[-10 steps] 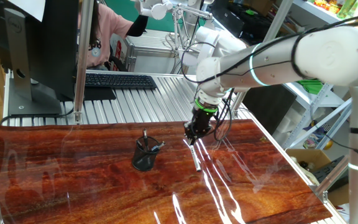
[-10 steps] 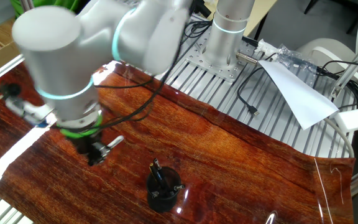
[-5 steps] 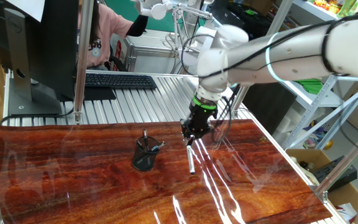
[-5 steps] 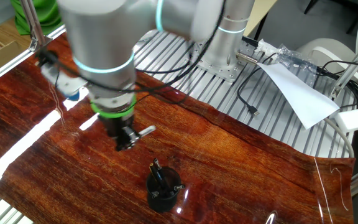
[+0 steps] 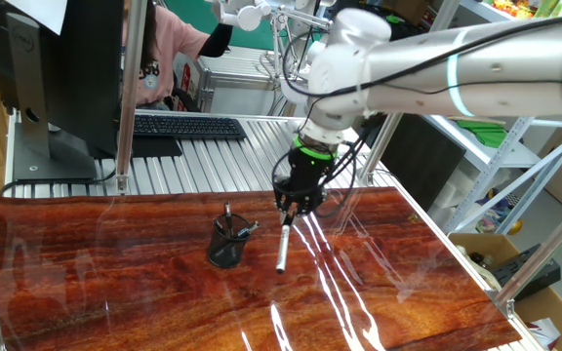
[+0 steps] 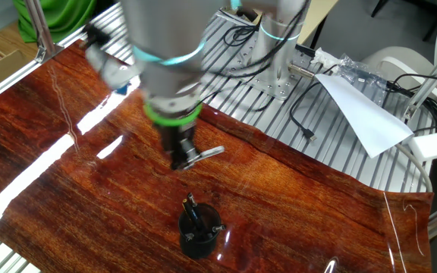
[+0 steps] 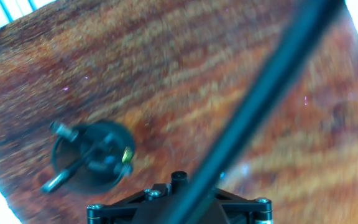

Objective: Put the pen into the pen holder

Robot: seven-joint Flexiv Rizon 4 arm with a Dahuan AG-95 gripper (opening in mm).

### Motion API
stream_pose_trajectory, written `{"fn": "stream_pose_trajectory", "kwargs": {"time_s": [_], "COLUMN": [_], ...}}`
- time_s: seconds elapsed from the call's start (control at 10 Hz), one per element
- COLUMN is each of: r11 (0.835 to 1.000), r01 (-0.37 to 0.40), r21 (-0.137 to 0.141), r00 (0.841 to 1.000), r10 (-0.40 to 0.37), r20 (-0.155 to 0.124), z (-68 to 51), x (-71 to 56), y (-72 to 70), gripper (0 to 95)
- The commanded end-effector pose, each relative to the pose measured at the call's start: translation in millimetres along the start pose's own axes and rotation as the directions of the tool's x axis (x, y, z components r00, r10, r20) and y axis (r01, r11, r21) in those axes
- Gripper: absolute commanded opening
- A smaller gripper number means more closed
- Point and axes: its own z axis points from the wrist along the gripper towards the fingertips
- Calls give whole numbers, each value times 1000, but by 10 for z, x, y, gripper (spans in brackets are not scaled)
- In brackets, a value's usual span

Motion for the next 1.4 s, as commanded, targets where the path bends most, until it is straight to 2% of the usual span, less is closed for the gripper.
{"fn": "stream_pose_trajectory", "kwargs": {"time_s": [0.1,0.7,1.0,1.2,1.4], "r11": [1000,1000,1000,1000,1000], "r01": [-26,-23,-21,-20,-26], "r21": [0,1,4,3,0], "r00": [1000,1000,1000,1000,999], "r10": [26,23,21,20,26], "r20": [-7,-9,-1,12,38], "z": [-56,-55,-54,-53,-53], "x": [66,63,61,61,61], "y": [57,57,59,60,60], "gripper": [0,0,0,0,0]}}
